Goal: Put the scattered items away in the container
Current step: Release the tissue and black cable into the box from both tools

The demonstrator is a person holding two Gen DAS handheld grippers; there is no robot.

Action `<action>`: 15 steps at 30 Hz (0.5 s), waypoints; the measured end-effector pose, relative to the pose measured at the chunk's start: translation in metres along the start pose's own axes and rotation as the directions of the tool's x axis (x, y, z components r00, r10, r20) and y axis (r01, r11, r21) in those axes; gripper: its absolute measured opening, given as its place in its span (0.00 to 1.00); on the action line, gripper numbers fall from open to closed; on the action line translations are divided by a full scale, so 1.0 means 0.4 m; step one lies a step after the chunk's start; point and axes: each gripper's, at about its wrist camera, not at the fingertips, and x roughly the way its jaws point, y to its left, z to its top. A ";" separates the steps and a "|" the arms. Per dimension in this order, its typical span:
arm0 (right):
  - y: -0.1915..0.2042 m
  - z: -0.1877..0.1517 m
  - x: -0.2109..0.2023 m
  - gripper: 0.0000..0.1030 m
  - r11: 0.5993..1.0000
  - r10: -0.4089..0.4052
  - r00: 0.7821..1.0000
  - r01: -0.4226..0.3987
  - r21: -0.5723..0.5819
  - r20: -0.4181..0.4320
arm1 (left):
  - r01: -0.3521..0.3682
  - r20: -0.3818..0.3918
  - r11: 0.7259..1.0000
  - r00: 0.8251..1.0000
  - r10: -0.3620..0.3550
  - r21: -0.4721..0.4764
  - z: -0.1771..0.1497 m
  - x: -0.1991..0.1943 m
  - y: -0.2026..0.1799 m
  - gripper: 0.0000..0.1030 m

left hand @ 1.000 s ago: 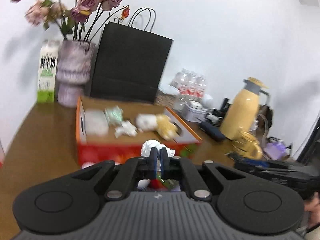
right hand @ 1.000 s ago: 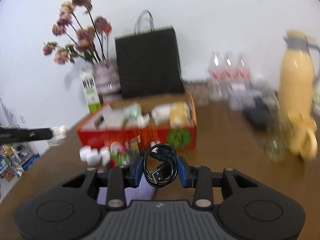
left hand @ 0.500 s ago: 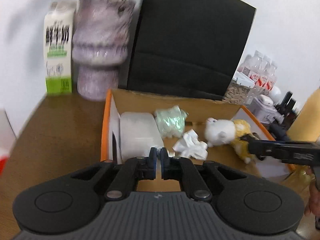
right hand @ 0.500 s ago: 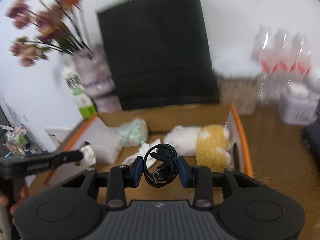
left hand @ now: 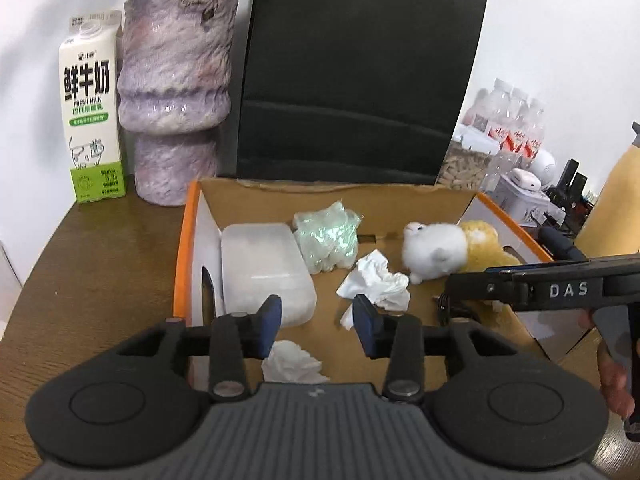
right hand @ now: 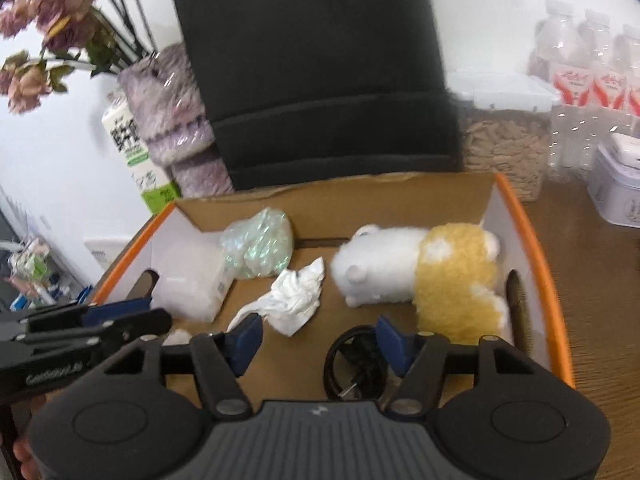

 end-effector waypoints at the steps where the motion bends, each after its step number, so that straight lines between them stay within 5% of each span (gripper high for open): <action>1: -0.003 0.003 -0.006 0.66 1.000 -0.005 1.000 0.005 0.001 0.008 | -0.003 0.000 1.000 1.000 0.003 -0.001 0.001 0.001 0.000 0.43; 9: -0.004 0.011 -0.038 0.70 1.000 -0.010 0.999 0.010 0.008 0.034 | -0.028 0.006 0.998 1.000 0.028 -0.050 0.011 -0.019 0.011 0.47; 15: 0.039 -0.042 -0.177 0.73 1.000 0.017 0.994 -0.017 -0.006 0.110 | -0.002 0.120 0.997 0.993 0.012 -0.081 -0.008 -0.202 -0.012 0.56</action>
